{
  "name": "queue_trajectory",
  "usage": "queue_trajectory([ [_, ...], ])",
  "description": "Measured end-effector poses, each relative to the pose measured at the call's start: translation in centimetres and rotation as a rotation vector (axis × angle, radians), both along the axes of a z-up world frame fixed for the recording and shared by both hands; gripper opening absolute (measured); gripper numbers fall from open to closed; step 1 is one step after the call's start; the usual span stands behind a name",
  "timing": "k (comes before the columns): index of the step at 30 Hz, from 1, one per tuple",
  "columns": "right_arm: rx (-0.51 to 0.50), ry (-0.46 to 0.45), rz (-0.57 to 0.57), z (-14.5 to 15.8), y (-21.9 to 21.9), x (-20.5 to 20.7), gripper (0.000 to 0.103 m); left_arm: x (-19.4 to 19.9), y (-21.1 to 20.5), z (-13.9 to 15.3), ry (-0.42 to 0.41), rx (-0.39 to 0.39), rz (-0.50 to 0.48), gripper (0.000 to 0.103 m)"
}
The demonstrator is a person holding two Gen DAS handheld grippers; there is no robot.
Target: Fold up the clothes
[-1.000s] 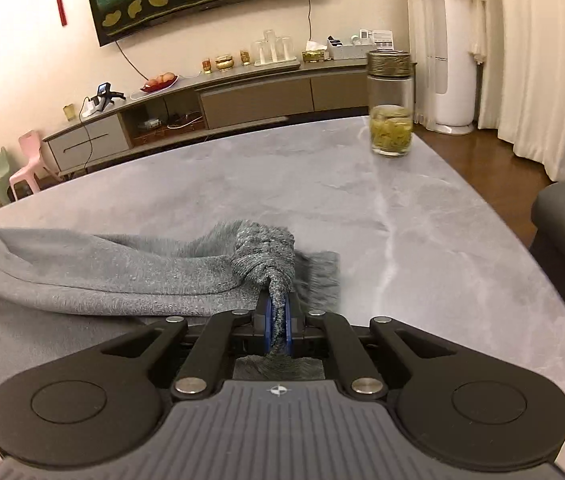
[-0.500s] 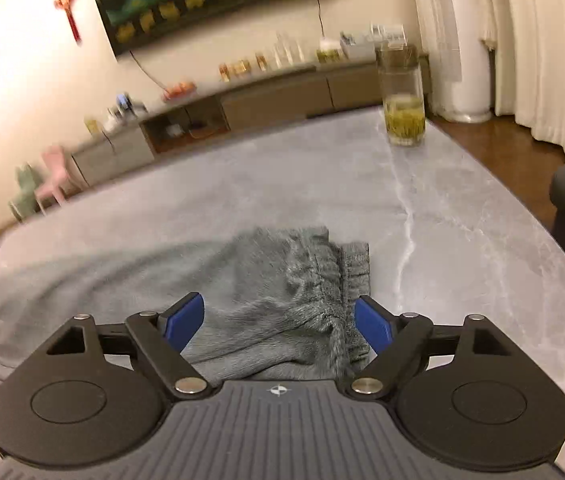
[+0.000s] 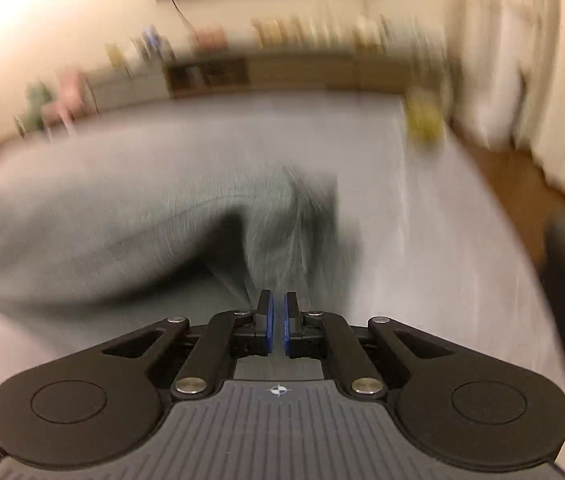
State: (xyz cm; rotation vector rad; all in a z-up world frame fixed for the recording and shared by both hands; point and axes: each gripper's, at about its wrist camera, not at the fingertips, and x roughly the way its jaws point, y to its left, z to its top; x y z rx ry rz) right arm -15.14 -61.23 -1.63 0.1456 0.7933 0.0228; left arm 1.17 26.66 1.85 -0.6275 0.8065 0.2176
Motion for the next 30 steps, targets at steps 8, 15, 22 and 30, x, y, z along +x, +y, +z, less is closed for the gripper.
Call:
queue_trajectory([
  [8,0.498,-0.086,-0.195,0.2,-3.0,-0.5,0.074,1.1,-4.3,0.9,-0.012,0.036,-0.081,0.045],
  [15,0.473,-0.144,-0.207,2.4,-1.2,3.1,0.027,3.1,-6.8,-0.3,0.087,0.089,-0.157,0.051],
  [22,0.268,-0.277,-0.155,6.3,1.8,0.1,0.003,2.5,-5.2,-1.0,0.104,0.07,-0.143,0.048],
  [30,0.272,0.106,-0.158,-2.1,-1.0,-1.4,0.03,1.8,-4.3,0.0,0.078,0.047,-0.059,0.051],
])
